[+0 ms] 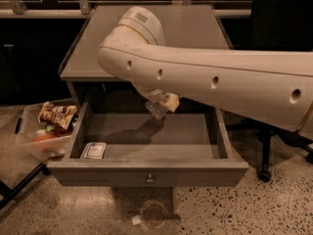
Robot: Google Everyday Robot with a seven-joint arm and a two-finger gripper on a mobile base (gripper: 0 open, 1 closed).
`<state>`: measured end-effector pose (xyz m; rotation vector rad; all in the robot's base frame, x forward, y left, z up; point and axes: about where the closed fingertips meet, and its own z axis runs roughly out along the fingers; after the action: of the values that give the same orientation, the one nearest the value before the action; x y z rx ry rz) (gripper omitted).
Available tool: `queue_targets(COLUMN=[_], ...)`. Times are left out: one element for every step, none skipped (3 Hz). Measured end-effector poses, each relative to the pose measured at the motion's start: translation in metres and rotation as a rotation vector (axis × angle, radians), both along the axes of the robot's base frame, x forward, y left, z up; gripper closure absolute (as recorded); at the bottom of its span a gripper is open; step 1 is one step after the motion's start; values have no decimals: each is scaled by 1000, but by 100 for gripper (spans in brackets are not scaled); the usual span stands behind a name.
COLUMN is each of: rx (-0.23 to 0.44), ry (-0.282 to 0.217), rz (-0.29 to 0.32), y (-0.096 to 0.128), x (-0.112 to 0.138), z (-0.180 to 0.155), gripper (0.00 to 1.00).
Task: Pick water bottle from top drawer and place on counter
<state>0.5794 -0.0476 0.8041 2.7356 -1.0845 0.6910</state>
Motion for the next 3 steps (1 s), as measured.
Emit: queue_targets(rx=[-30,12,140], ry=[-34,-40,-52], rz=[9,34,54], y=[-4,-15,-37], x=[22,52,81], z=[35,62,83], gripper=[100,100,100])
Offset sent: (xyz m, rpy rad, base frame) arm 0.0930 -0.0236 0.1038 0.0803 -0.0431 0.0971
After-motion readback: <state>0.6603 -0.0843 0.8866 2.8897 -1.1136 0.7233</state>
